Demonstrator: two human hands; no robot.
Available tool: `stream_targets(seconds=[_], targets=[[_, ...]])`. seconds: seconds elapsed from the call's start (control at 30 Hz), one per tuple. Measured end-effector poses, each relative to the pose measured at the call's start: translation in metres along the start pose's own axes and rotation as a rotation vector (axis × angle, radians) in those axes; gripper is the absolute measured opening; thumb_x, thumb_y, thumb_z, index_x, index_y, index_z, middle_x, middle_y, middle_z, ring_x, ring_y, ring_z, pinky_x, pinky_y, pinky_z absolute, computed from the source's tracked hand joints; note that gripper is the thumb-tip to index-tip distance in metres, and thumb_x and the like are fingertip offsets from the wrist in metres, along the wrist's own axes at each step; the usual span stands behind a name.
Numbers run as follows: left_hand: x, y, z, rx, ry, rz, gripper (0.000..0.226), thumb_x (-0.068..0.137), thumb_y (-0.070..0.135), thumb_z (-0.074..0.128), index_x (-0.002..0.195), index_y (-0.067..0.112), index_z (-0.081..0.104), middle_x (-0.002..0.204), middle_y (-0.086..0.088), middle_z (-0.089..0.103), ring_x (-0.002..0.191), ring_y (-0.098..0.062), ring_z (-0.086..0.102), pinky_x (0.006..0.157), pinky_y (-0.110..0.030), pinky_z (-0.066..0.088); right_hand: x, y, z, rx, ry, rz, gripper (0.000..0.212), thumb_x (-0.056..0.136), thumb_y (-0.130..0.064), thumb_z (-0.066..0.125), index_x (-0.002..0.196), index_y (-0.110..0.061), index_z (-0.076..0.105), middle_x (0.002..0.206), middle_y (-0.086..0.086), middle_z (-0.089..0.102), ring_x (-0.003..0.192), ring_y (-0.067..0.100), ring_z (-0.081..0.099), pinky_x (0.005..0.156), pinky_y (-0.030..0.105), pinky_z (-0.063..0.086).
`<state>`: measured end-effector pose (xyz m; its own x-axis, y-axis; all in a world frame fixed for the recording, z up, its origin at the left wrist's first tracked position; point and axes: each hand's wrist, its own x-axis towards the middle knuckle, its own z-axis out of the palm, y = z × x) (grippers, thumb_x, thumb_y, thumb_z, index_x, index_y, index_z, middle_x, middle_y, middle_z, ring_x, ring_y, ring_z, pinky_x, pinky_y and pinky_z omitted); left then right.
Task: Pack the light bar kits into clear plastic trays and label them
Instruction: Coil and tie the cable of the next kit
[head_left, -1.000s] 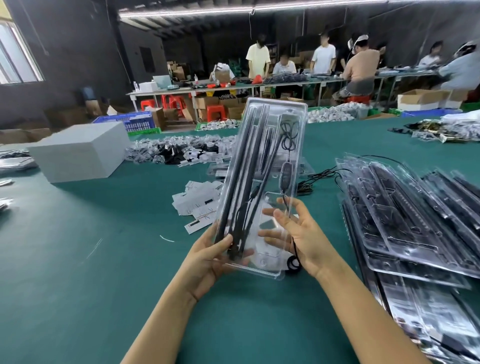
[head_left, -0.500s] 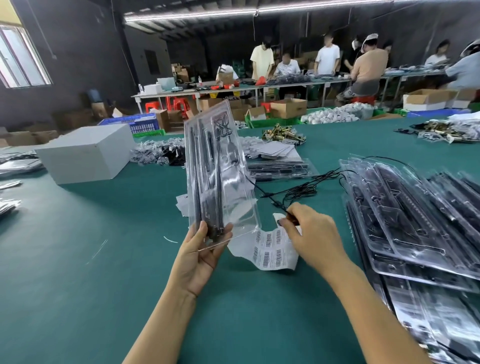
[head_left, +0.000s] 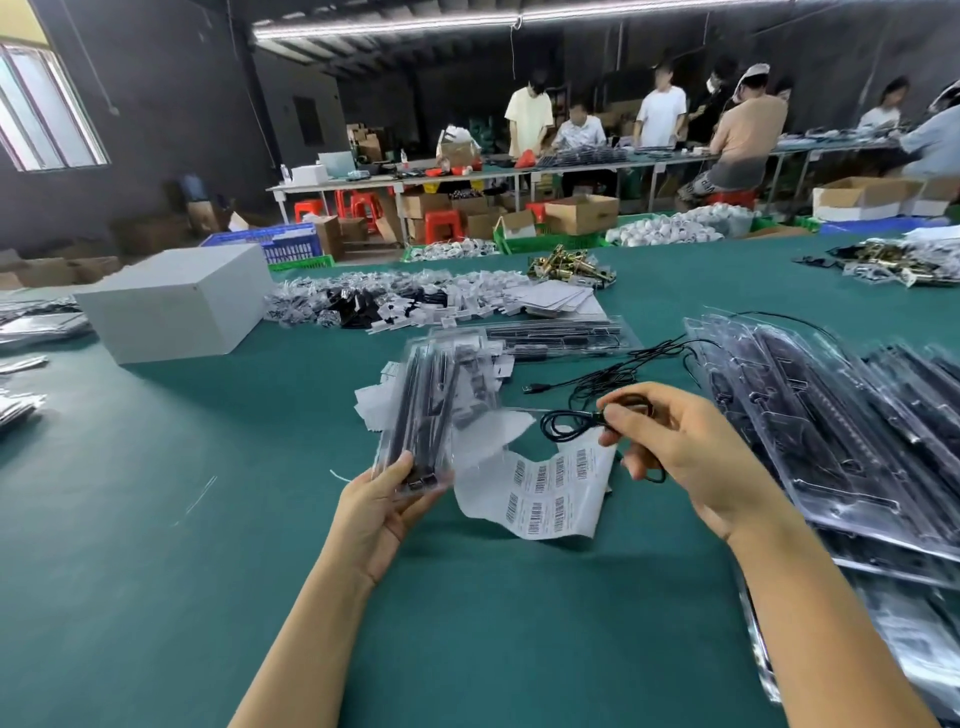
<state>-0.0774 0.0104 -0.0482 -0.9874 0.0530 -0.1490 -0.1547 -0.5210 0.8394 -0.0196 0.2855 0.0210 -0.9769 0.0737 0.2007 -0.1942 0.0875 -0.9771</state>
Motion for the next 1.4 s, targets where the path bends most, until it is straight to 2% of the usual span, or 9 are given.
stream_targets(seconds=[0.17,0.27,0.37,0.47,0.57,0.83,1.0,1.27,1.4], targets=[[0.0,-0.001,0.0,0.259,0.031,0.006,0.017,0.091,0.013,0.062,0.105,0.002,0.061,0.091,-0.015,0.073,0.073,-0.031,0.072,0.057,-0.028,0.057,0.004,0.008,0.013,0.281,0.069,0.013,0.016,0.095,-0.012,0.054,0.108,-0.01,0.063,0.098,0.01,0.073,0.046,0.013,0.046,0.054,0.024,0.048],[-0.001,-0.011,0.002,0.837,0.259,0.121,0.041,0.086,0.032,0.069,0.121,0.017,0.052,0.092,-0.006,0.069,0.074,-0.025,0.069,0.064,-0.03,0.052,0.005,0.014,0.022,0.25,0.12,-0.011,0.014,0.097,-0.011,0.052,0.107,-0.013,0.062,0.098,0.006,0.073,0.041,0.013,0.042,0.048,0.025,0.045],[-0.007,-0.023,0.007,1.388,0.399,0.441,0.063,0.085,0.035,0.068,0.14,0.019,0.042,0.13,-0.013,0.048,0.114,-0.033,0.049,0.096,-0.04,0.038,0.003,0.023,0.038,-0.016,0.107,-0.078,0.014,0.096,-0.013,0.054,0.101,-0.021,0.064,0.095,-0.001,0.072,0.043,0.008,0.045,0.045,0.022,0.043],[-0.015,-0.025,0.017,1.482,0.176,0.922,0.068,0.082,0.031,0.066,0.144,0.025,0.04,0.147,-0.01,0.038,0.136,-0.035,0.032,0.11,-0.049,0.024,0.0,0.033,0.054,-0.387,0.026,-0.224,0.013,0.095,-0.019,0.056,0.105,-0.022,0.064,0.093,-0.012,0.069,0.072,0.001,0.058,0.062,0.017,0.048],[-0.024,-0.027,0.029,1.535,-0.129,1.115,0.071,0.08,0.034,0.057,0.146,0.03,0.031,0.151,0.005,0.035,0.142,-0.025,0.024,0.114,-0.049,0.015,-0.004,0.041,0.068,-0.579,-0.093,-0.279,0.017,0.097,-0.021,0.053,0.111,-0.019,0.061,0.098,-0.008,0.069,0.088,0.01,0.062,0.077,0.026,0.049],[-0.02,-0.027,0.03,1.614,-0.147,1.091,0.036,0.082,0.02,0.067,0.114,0.013,0.051,0.076,0.002,0.065,0.071,-0.022,0.064,0.09,-0.048,0.047,-0.006,0.047,0.075,-0.494,-0.193,-0.189,0.037,0.088,-0.04,0.064,0.117,-0.024,0.049,0.095,-0.011,0.06,0.062,-0.007,0.051,0.062,0.01,0.041],[-0.014,-0.019,0.022,1.413,0.025,0.832,0.024,0.095,0.019,0.058,0.115,0.006,0.057,0.08,-0.004,0.067,0.079,-0.032,0.057,0.086,-0.036,0.038,0.002,0.038,0.042,-0.771,-0.103,-0.238,0.02,0.087,-0.041,0.064,0.085,-0.023,0.071,0.061,-0.006,0.06,0.056,0.01,0.049,0.061,0.032,0.045],[-0.013,-0.023,0.021,1.193,0.012,0.663,0.024,0.098,0.025,0.052,0.119,0.016,0.045,0.088,0.0,0.067,0.082,-0.023,0.053,0.064,-0.026,0.032,0.004,0.031,0.036,-0.438,-0.105,-0.02,0.02,0.099,-0.022,0.05,0.081,-0.018,0.056,0.06,-0.005,0.049,0.046,0.007,0.042,0.049,0.024,0.04],[-0.016,-0.025,0.023,1.251,-0.035,0.712,0.041,0.097,0.021,0.054,0.138,0.016,0.047,0.108,-0.004,0.066,0.097,-0.027,0.057,0.081,-0.028,0.041,0.004,0.03,0.041,-0.353,-0.102,0.016,0.019,0.1,-0.021,0.046,0.088,-0.022,0.061,0.06,-0.016,0.054,0.052,0.002,0.04,0.05,0.014,0.034]])
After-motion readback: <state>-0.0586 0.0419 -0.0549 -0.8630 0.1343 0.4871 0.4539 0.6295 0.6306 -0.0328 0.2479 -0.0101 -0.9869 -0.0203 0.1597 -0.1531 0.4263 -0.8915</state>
